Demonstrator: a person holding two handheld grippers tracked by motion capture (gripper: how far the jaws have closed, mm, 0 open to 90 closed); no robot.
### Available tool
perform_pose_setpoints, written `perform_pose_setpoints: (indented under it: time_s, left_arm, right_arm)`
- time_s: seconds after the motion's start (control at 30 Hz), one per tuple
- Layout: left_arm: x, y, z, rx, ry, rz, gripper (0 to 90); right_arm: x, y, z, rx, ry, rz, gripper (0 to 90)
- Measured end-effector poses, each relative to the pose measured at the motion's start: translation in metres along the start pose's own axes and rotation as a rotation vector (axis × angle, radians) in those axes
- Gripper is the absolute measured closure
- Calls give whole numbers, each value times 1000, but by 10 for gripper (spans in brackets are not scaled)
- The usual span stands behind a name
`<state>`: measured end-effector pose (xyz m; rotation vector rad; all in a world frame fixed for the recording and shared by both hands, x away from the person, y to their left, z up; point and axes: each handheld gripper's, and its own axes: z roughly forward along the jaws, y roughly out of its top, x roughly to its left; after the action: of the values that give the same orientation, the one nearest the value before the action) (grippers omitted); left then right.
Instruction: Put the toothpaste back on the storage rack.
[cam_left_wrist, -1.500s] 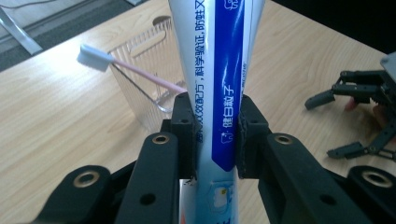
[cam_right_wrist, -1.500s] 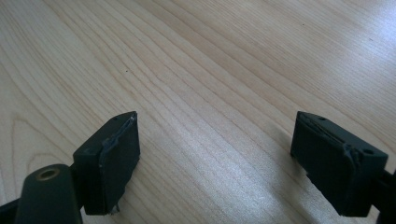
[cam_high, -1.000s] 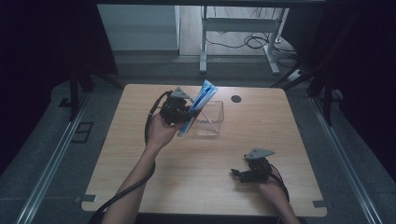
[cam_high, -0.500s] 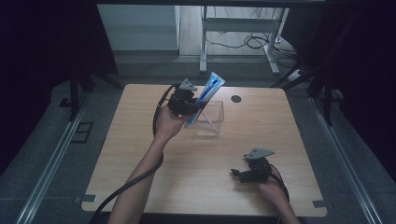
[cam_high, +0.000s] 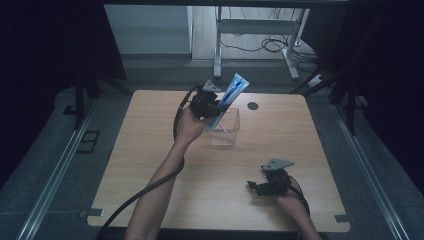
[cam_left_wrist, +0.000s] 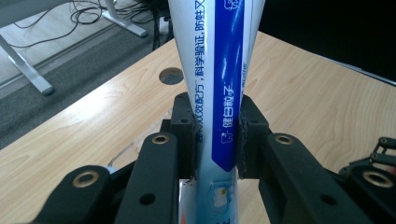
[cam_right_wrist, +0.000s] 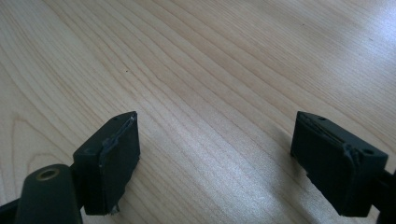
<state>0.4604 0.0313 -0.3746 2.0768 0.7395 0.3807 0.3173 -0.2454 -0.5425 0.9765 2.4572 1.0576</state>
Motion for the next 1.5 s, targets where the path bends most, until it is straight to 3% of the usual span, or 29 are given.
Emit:
perform_pose_setpoints:
  time_s: [0.6,1.5]
  left_arm:
    - [0,12,34,-10,17,-3,731]
    - [1,-16,69,31,34,-3,726]
  right_arm:
    - [0,0,0,0,0,0,153]
    - [0,0,0,0,0,1,153]
